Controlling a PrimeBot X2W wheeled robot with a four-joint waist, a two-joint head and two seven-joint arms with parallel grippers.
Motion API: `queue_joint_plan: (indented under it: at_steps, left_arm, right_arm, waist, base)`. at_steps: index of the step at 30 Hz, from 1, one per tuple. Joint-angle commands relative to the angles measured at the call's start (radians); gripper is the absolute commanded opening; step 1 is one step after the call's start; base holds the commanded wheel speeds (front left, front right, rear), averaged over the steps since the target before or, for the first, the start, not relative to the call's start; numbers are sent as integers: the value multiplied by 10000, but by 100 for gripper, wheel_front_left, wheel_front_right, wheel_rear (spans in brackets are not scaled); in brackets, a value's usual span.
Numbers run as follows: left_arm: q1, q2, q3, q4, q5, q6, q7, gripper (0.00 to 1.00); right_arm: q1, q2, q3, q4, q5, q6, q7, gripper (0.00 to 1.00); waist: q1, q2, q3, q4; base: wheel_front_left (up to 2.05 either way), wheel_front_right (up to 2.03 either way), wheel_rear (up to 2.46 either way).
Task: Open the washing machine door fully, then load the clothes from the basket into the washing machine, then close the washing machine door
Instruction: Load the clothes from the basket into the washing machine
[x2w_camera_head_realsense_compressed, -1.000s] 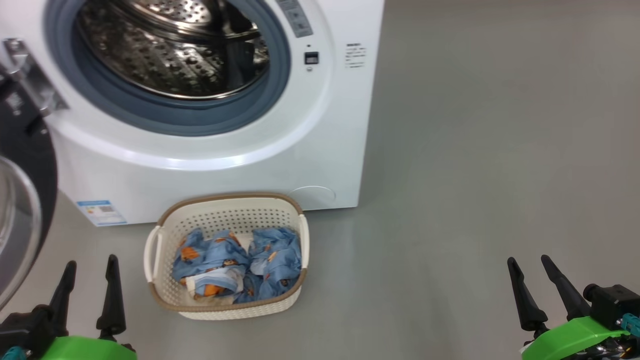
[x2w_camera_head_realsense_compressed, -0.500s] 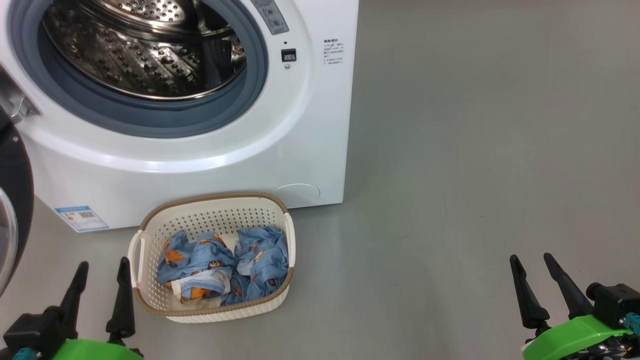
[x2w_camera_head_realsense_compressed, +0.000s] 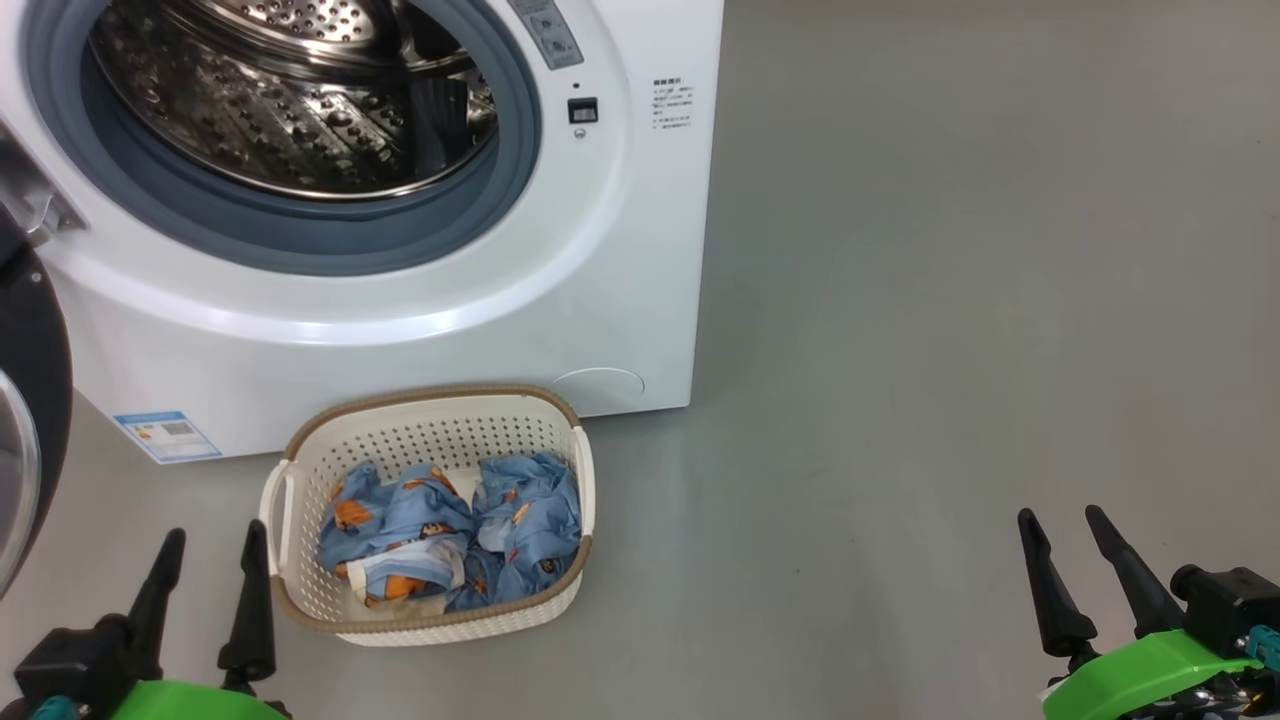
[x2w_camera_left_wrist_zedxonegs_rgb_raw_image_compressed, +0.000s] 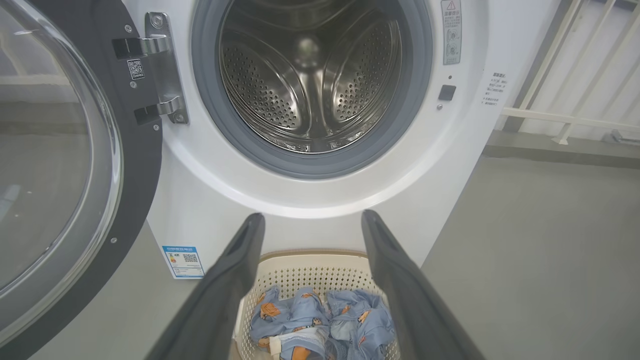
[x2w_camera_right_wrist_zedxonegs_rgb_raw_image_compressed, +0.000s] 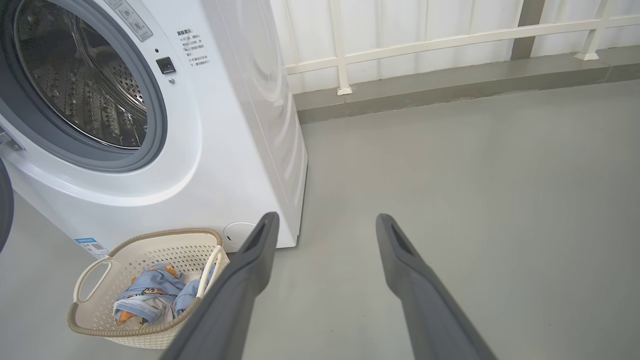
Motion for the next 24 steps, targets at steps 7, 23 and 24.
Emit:
queue_joint_plan:
  at_steps: [7, 23, 24]
  left_arm:
    - [-235, 398, 184, -191, -105, -25, -63, 100]
    - [-234, 357, -11, -397, -216, -25, -63, 100]
    - [-243, 351, -21, -406, -220, -25, -63, 100]
  right_arm:
    - [-281, -114, 275, -261, -8, 16, -120, 100]
    - [-296, -21, 263, -267, 7, 16, -120, 100]
    - [-310, -11, 261, -271, 3, 16, -120, 100]
  waist:
    - [0, 0, 57, -5]
    - [0, 0, 154, 26]
    - [0, 0, 181, 33]
  base:
    - [79, -165, 86]
    - [99, -116, 17]
    - [7, -7, 0]
